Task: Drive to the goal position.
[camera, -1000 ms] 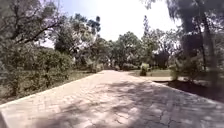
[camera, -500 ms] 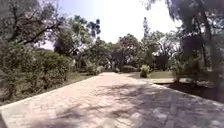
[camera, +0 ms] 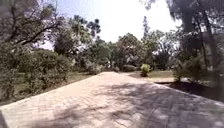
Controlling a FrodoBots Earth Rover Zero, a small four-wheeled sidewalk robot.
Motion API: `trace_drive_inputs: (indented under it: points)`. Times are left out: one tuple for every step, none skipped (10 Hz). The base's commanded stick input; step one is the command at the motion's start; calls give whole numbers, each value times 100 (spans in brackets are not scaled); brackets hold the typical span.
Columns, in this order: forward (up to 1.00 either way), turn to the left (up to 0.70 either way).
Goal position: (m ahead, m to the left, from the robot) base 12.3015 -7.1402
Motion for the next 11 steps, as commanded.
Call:
trace_drive_inputs:
  points:
    - [30,0]
    - [30,0]
    - [30,0]
    - [30,0]
    - [30,0]
    - [30,0]
    - [30,0]
    - [30,0]
    - [30,0]
    - [30,0]
    - [30,0]
